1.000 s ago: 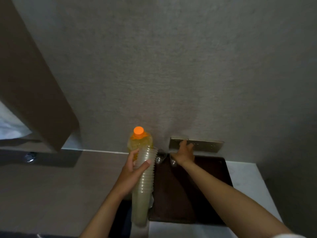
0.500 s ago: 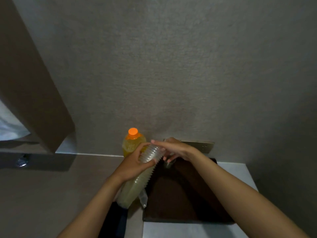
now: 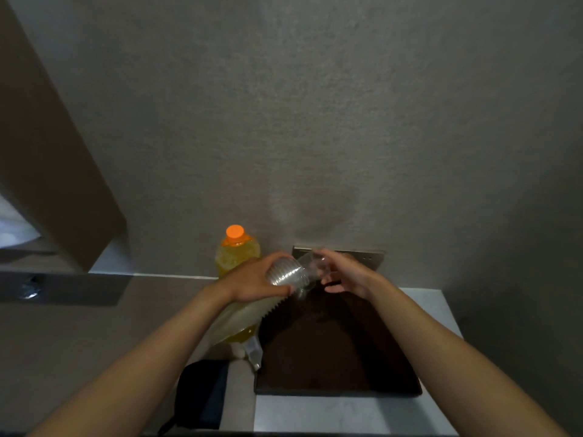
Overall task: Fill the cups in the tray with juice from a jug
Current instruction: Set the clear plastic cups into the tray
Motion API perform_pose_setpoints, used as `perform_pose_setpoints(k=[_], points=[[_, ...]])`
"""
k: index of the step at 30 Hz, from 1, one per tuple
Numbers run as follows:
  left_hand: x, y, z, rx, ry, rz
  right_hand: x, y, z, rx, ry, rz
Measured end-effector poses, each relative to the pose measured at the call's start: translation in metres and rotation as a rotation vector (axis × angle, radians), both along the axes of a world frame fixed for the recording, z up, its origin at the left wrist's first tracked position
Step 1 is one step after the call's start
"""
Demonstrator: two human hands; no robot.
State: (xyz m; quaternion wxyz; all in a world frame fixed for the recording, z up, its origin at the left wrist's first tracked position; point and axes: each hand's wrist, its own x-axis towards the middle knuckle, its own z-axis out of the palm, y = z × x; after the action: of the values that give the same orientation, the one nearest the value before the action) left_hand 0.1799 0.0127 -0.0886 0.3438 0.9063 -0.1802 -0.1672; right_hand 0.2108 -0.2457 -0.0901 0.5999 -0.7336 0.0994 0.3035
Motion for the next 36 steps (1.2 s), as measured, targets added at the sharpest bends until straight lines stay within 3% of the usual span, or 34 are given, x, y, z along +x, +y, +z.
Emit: perform_pose_setpoints(k=[4, 6, 10, 15, 17, 28, 36], points=[[0.003, 0.004, -0.012, 0.023, -0.007, 0.058, 0.005, -0.028, -0.016, 0.087, 0.084, -0.282], [0.004, 0.004, -0.020, 0.042, -0.004, 0.083, 0.003, -0.037, -0.027, 0.013, 0.099, -0.348], [0.007, 0.004, -0.029, 0.052, 0.003, 0.122, -0.005, -0.042, -0.047, -0.199, 0.003, -0.310], [0.014, 0.000, -0.037, 0.056, 0.032, 0.158, -0.004, -0.038, -0.082, -0.584, -0.309, -0.167], [0.016, 0.000, -0.042, 0.048, 0.051, 0.166, -0.002, -0.034, -0.091, -0.668, -0.346, -0.130], [0.022, 0.002, -0.051, -0.020, 0.065, 0.175, 0.025, -0.019, -0.131, -0.841, -0.291, -0.010], [0.024, 0.001, -0.048, -0.020, 0.074, 0.190, 0.032, -0.015, -0.139, -0.787, -0.248, -0.042]])
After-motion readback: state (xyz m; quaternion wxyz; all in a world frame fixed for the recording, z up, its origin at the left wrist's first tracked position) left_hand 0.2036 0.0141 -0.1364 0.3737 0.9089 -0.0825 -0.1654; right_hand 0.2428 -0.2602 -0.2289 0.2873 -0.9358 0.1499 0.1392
